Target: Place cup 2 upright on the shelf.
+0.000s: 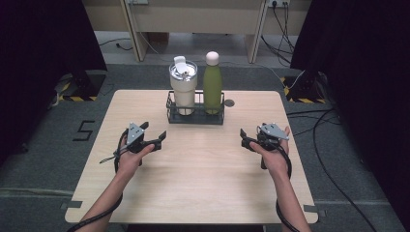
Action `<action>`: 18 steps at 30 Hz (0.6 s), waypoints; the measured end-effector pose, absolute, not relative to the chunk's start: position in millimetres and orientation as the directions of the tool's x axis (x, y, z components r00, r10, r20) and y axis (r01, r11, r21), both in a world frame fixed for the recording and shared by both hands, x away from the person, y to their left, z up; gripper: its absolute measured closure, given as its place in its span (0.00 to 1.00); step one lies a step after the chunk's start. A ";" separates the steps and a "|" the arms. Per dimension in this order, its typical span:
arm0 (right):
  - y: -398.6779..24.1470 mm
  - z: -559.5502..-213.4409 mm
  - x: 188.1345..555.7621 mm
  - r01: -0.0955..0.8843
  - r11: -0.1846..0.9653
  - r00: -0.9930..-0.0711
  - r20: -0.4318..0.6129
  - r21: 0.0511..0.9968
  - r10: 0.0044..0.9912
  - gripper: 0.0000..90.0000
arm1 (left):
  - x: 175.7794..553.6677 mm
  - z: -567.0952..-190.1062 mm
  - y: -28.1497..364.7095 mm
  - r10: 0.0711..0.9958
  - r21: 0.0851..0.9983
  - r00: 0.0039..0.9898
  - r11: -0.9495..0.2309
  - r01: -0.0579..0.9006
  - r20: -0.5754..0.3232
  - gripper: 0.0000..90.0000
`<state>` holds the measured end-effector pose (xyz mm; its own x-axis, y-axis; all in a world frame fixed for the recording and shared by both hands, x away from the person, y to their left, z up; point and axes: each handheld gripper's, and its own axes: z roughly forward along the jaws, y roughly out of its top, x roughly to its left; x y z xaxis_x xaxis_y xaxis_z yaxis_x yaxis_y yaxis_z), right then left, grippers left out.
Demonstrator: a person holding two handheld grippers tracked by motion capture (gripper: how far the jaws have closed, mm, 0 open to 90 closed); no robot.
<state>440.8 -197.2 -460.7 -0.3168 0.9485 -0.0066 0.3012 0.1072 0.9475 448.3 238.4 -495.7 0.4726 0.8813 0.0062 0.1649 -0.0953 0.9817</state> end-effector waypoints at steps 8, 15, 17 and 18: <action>-203.6 -472.2 428.5 0.311 0.101 -0.311 0.001 0.945 0.950 0.12 | 448.3 -496.9 238.5 0.881 0.981 0.472 -0.099 0.168 0.008 0.16; -206.6 -481.4 420.5 0.316 0.083 -0.305 0.018 0.945 0.952 0.12 | 448.0 -498.7 237.8 0.880 0.980 0.474 -0.099 0.173 0.005 0.16; -207.3 -484.2 417.7 0.314 0.070 -0.299 0.029 0.947 0.954 0.13 | 448.0 -498.9 237.7 0.880 0.980 0.476 -0.099 0.173 0.005 0.16; -207.1 -485.3 416.8 0.317 0.067 -0.297 0.032 0.946 0.954 0.13 | 448.0 -498.9 237.6 0.879 0.980 0.476 -0.099 0.173 0.004 0.16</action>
<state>416.8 -207.1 -485.3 -0.2968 0.9544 0.0320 0.3171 0.0668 0.9460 448.0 237.6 -498.9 0.4763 0.8793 0.0043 0.1734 -0.0988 0.9799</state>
